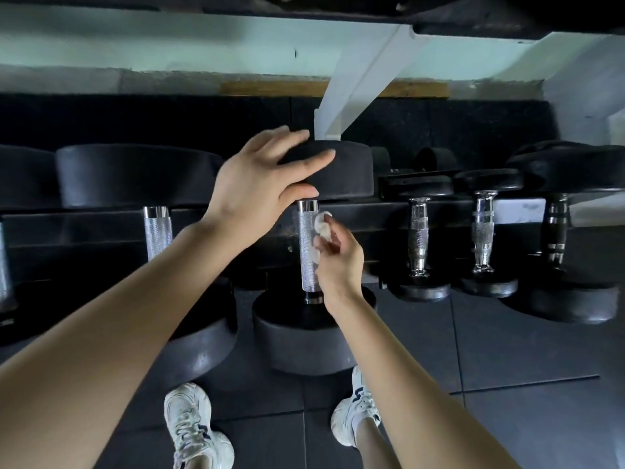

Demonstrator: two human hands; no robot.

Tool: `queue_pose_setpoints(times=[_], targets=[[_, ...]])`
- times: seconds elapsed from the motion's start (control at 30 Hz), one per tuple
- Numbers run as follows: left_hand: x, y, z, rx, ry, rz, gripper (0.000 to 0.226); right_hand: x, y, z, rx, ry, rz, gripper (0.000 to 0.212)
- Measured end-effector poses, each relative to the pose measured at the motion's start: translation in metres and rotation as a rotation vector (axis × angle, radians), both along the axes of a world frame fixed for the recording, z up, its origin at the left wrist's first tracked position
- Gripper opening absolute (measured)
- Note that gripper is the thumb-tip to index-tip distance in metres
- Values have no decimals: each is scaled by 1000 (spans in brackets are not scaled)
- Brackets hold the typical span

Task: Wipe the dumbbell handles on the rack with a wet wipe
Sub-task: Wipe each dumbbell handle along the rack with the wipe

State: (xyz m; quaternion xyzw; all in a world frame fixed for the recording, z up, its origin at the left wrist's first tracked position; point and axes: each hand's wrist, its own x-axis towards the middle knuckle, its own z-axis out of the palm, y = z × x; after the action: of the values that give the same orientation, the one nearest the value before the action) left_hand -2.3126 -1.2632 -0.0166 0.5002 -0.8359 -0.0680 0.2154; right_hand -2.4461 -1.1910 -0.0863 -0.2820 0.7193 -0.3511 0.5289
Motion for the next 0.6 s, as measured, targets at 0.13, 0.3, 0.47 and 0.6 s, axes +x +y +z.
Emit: queue_pose_setpoints(times=[0.13,0.3,0.47,0.6], targets=[[5,-7,4,51,10,-46,33,-11,-19,-1,29,-152,102,40],[4,-8,2,31,-10,-38,32,-32,-17,-7,106,-259,366,42],[5,-6,-1,19,-17,-18,31,-40,-4,-5,128,-149,503,48],[5,-6,-1,14,-31,-23,30,-44,-1,-7,141,21,615,41]])
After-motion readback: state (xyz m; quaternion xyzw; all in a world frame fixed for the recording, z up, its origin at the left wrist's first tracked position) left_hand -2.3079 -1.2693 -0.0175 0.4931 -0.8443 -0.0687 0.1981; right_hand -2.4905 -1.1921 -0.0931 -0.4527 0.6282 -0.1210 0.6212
